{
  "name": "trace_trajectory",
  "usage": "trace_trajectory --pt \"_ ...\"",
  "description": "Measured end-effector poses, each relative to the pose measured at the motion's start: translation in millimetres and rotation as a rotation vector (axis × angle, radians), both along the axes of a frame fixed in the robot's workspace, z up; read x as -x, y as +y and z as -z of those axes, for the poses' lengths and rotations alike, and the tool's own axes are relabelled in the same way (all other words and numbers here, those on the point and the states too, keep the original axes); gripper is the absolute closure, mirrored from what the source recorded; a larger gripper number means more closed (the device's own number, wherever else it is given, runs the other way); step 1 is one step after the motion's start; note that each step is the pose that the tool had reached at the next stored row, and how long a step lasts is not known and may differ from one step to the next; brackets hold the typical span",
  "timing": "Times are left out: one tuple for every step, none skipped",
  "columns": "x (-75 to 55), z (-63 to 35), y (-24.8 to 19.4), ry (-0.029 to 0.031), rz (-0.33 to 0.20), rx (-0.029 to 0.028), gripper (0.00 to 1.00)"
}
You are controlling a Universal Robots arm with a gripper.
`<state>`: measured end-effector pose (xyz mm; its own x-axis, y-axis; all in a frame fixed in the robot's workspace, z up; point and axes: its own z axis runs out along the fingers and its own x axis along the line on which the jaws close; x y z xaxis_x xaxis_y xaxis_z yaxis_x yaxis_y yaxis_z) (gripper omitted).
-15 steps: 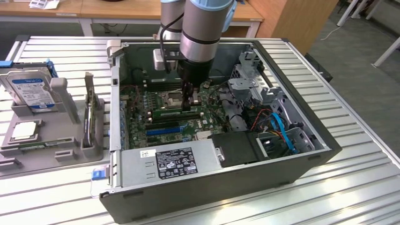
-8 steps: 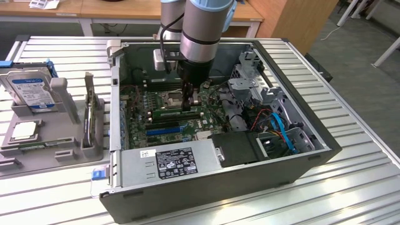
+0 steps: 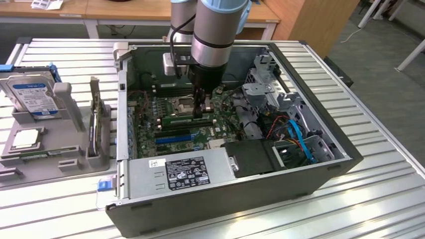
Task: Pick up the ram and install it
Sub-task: 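Insert the ram into the slot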
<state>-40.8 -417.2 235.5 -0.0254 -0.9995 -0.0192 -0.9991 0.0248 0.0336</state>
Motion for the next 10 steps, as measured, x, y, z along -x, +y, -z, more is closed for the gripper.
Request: trace_trajectory --pt "0.0 0.0 0.0 0.0001 0.000 0.0002 0.89" --pt "0.0 0.0 0.0 0.0001 0.000 0.0002 0.89" --pt "0.0 0.0 0.0 0.0001 0.000 0.0002 0.89" --pt "0.0 0.0 0.0 0.0001 0.000 0.0001 0.89" --pt "-0.1 0.0 0.0 0.0006 0.000 0.0001 0.89" --pt "-0.4 0.0 0.0 0.0018 0.000 0.0002 0.89" --pt "-0.7 0.0 0.0 0.0032 0.000 0.0001 0.89" --pt "-1.0 0.0 0.0 0.0050 0.000 0.0001 0.89" --pt "-1.1 0.0 0.0 0.0058 0.000 0.0001 0.89" --pt "-1.1 0.0 0.0 0.0058 0.000 0.0002 0.89"
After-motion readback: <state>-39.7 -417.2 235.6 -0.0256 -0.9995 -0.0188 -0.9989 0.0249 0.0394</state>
